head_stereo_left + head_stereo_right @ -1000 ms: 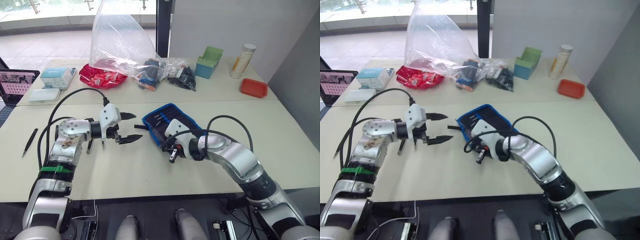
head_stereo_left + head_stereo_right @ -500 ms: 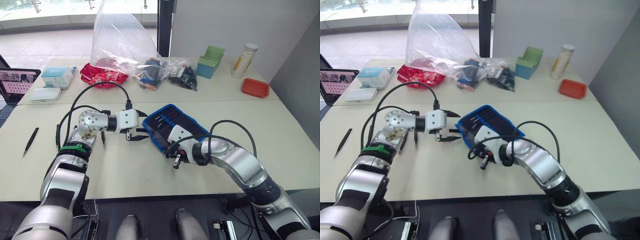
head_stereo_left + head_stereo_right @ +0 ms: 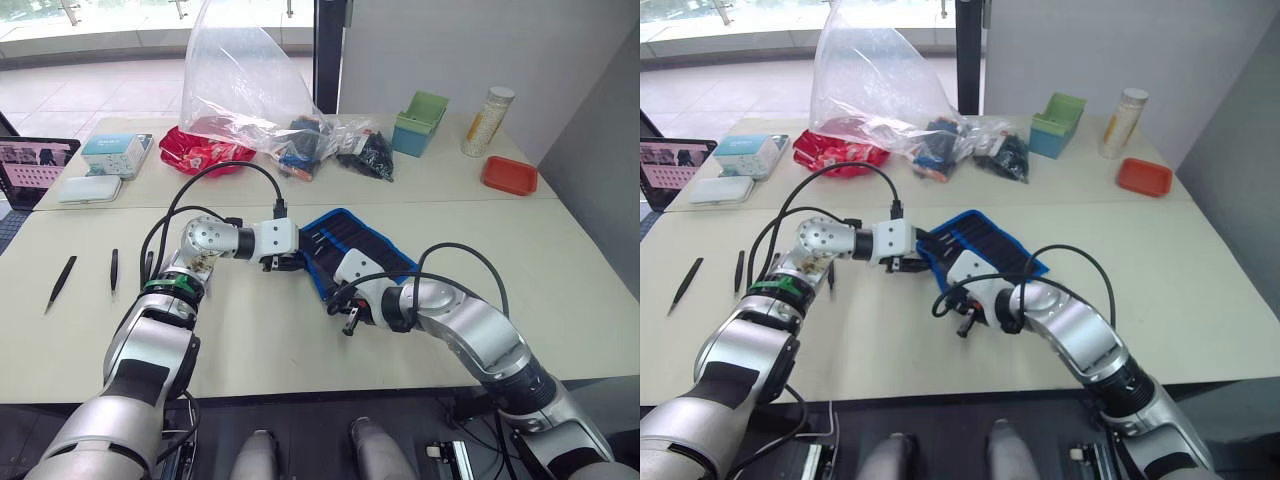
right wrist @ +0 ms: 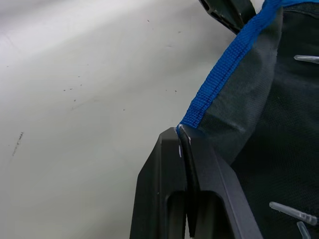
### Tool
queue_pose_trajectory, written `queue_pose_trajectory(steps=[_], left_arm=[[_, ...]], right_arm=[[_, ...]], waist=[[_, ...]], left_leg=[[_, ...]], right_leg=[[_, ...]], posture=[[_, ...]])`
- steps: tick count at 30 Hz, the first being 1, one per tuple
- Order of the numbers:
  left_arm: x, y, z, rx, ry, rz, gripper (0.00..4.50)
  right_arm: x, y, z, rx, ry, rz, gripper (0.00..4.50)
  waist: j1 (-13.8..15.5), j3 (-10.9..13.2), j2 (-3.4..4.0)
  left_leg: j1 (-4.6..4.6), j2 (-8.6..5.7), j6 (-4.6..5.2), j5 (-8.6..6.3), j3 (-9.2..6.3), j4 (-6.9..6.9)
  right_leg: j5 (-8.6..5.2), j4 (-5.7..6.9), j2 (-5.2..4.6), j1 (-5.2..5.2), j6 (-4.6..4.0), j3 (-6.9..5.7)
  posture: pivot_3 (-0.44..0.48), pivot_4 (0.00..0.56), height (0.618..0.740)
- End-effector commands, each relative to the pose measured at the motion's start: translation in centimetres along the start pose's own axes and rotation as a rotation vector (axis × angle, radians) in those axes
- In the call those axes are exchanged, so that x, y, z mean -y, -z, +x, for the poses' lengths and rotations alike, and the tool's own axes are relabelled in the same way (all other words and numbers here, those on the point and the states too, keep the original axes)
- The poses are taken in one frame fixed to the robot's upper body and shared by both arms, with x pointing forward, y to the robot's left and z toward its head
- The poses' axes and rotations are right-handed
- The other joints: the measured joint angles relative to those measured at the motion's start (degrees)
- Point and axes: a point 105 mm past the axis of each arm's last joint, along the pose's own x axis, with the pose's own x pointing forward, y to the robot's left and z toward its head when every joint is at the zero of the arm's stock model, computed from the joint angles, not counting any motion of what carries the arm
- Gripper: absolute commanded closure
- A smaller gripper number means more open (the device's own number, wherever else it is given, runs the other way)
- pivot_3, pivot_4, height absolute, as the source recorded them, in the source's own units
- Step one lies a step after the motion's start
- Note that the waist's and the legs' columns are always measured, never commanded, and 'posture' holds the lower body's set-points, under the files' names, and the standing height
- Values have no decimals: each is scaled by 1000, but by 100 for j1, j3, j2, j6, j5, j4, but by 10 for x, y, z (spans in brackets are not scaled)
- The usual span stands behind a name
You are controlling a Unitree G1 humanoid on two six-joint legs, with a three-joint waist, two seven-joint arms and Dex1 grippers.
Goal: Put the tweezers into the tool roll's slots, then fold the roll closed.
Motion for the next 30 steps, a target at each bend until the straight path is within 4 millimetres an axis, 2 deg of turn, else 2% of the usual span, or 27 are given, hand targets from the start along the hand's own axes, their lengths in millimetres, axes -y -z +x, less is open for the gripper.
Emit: queue_pose_trajectory(steps=[1, 4, 10, 15, 20, 25, 30], left_arm=[[-3, -5, 0, -14, 28, 34, 3525], [0, -1, -1, -33, 47, 31, 4478], [4, 6, -8, -49, 40, 18, 4478], [21, 14, -26, -32, 107, -20, 4478], [47, 15, -39, -4, 222, -68, 4478], [75, 22, -52, -44, 325, -128, 4478], [81, 36, -60, -123, 312, -220, 4478]], right_arm=[[5, 3, -7, 0, 33, -5, 4500], [10, 9, -11, -14, 56, 4, 4500], [28, 24, -23, -61, 132, 7, 4500], [-9, 18, -27, -30, -72, 68, 4500], [-32, 28, -27, -45, -183, 167, 4500], [-48, 37, -29, -43, -263, 275, 4500], [-53, 43, -25, -20, -291, 390, 4500]], waist=[[3, 0, 0], [13, 0, 0], [16, 0, 0], [-28, 0, 0], [-10, 0, 0], [-24, 0, 0], [-10, -4, -7]], left_leg=[[-1, -1, 0, 0, 0, 0], [-2, -1, 0, 0, 0, 1], [-2, -1, 0, 0, 0, 1], [2, 2, 0, 0, 0, -5], [3, 4, 0, 0, -2, 0], [5, 6, 0, 0, -2, 1], [26, 7, 0, 0, 0, 0]], right_leg=[[0, -1, 0, 0, 0, 0], [0, -1, -1, 0, 0, 0], [0, 0, -1, 0, 0, 0], [-1, 2, 1, 0, -1, 1], [-1, 5, 3, 1, -2, 1], [-2, 6, 3, 4, -3, 0], [-4, 11, 4, 16, -5, -1]], posture=[[0, 150, 733], [0, 150, 733], [0, 150, 733], [0, 150, 733], [0, 150, 733], [0, 150, 733], [0, 150, 733]])
